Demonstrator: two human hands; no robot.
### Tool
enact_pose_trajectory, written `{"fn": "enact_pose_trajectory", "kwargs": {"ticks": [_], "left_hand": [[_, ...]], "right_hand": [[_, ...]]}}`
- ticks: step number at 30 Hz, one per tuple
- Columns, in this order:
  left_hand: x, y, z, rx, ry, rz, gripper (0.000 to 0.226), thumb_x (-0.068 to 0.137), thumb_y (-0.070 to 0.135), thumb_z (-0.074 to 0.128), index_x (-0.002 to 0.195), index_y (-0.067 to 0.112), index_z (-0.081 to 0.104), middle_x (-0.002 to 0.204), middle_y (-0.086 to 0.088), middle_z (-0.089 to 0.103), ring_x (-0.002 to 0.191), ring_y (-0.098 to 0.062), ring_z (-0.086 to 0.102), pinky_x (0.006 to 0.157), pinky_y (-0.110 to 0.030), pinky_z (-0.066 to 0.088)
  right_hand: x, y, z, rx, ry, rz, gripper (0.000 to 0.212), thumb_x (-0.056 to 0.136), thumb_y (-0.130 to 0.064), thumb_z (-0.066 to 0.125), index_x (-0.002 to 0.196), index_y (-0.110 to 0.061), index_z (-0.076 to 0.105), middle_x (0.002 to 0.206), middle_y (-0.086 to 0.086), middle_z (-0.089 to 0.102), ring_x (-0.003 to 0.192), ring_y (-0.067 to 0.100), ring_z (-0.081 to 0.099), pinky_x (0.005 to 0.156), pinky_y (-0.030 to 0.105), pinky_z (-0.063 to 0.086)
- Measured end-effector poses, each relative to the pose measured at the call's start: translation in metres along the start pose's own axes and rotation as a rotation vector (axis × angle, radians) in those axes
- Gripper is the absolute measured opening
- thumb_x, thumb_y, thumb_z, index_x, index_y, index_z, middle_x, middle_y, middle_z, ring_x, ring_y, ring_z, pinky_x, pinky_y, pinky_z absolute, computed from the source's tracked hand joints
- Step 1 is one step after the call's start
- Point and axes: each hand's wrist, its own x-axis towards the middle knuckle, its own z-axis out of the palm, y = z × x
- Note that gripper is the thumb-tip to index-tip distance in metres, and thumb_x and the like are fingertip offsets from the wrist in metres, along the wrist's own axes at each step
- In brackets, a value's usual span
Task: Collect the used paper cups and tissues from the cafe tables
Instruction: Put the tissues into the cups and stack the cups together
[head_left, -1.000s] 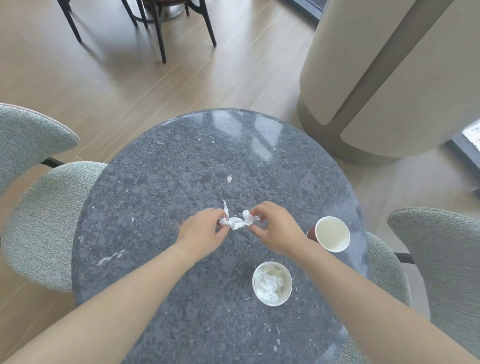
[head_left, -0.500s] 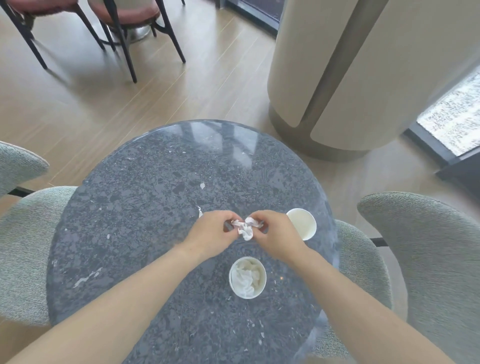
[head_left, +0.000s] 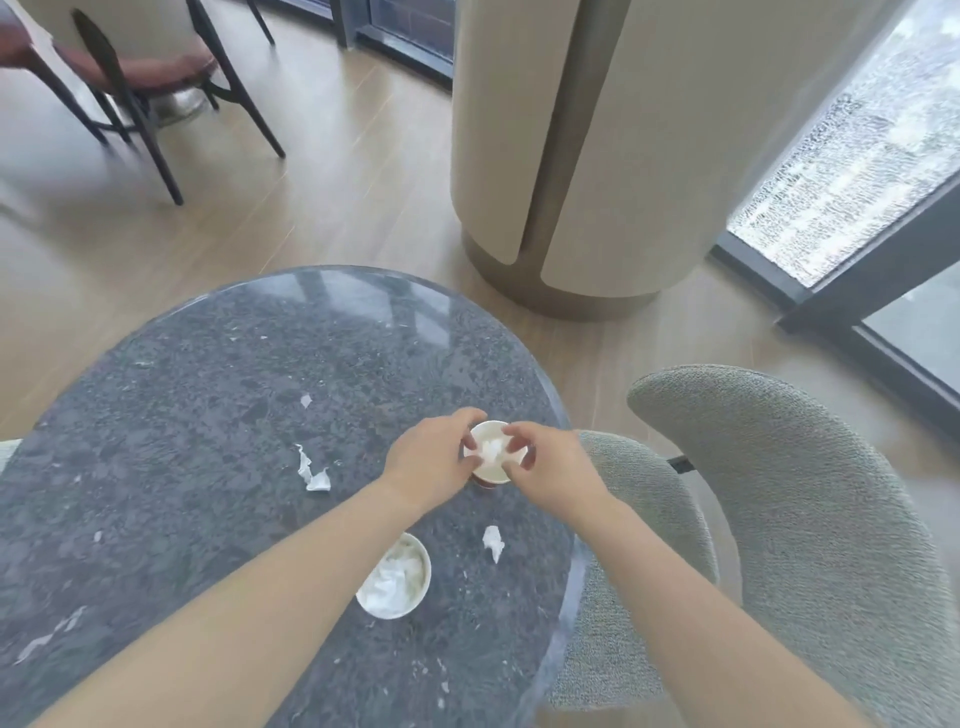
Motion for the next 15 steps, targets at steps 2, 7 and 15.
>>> {"fn": "enact_pose_trajectory", "kwargs": {"ticks": [2,7,15], "left_hand": [[-0.005,-0.015,-0.003,0.013,0.034,0.001,0.04,0.086,0.025,0.062,0.123,0.032,0.049,0.101,0.016,0.064,0.087,-0.013,0.057,0.082,-0.031,0.046],[-0.019,-0.07,-0.017,0.077,0.005,-0.14,0.032,0.087,0.021,0.059,0.118,0.029,0.052,0.1,0.013,0.059,0.08,-0.01,0.05,0.082,-0.034,0.049],[-0.037,-0.137,-0.024,0.271,-0.065,-0.306,0.035,0.088,0.025,0.058,0.122,0.03,0.051,0.124,0.005,0.046,0.115,-0.019,0.048,0.082,-0.037,0.05]], "right_hand": [[-0.002,0.004,0.005,0.004,0.002,-0.016,0.036,0.083,-0.019,0.062,0.118,-0.019,0.057,0.105,-0.003,0.064,0.083,0.015,0.057,0.083,0.027,0.044],[-0.002,0.006,0.025,-0.221,-0.113,-0.095,0.033,0.082,-0.028,0.064,0.113,-0.021,0.059,0.115,-0.004,0.06,0.11,0.018,0.049,0.083,0.032,0.046],[0.021,-0.019,0.043,-0.319,0.063,-0.237,0.017,0.089,-0.019,0.052,0.1,-0.021,0.064,0.103,-0.005,0.061,0.098,0.02,0.051,0.063,0.032,0.046]]}}
